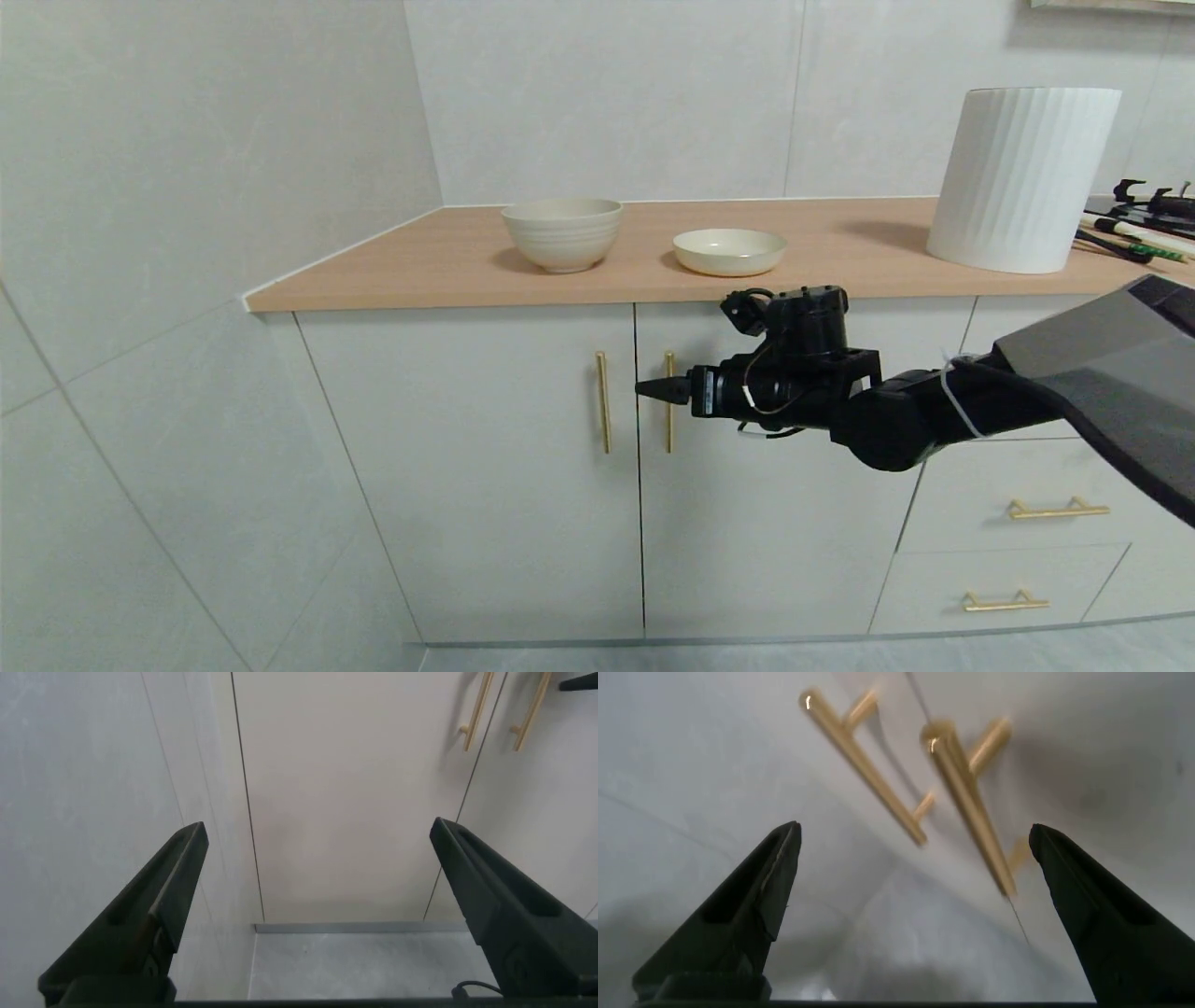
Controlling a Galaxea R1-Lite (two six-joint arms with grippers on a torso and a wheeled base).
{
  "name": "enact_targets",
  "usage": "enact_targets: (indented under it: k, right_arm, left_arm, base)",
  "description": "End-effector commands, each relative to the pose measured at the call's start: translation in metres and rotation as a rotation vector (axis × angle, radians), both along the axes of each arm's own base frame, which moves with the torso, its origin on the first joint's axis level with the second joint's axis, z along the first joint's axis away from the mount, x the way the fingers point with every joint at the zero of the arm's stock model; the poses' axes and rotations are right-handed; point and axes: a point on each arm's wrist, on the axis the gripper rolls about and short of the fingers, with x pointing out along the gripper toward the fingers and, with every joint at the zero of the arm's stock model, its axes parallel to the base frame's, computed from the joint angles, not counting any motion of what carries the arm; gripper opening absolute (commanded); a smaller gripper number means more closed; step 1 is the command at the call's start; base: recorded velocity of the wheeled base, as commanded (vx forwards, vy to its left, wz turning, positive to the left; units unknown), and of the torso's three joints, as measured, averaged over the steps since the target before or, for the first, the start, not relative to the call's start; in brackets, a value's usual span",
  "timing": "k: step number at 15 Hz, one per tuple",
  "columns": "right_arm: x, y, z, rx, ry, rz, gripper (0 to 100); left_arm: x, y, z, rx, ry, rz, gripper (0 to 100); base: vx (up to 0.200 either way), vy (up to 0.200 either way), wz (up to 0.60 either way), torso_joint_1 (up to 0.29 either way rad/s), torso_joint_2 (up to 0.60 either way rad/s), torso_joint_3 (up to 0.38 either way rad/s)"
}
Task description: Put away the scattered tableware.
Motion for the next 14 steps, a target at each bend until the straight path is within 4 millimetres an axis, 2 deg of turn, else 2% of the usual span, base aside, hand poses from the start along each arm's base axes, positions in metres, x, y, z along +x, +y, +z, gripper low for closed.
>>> enact_targets:
  k: [1,7,14]
  right_arm:
    - [0.008,0.007,-0.019,0.030,0.012,-0.005,100]
    - [0.011,0.019,-0.031,0.047,0.020,0.009,100]
    - [0.006,0.028,-0.031,0.083,0.032,0.024,100]
  left_arm:
    - [0.000,0.000,0.000,0.000,0.000,0.000,100]
    - [0.000,0.000,0.000,0.001,0.000,0.000,100]
    - [0.000,0.000,0.000,0.000,0.000,0.000,100]
  base:
    - [0.000,0.000,0.00,0.000,0.00,0.000]
    - [0.000,0.000,0.00,0.000,0.00,0.000]
    - [0.000,0.000,0.00,0.000,0.00,0.000]
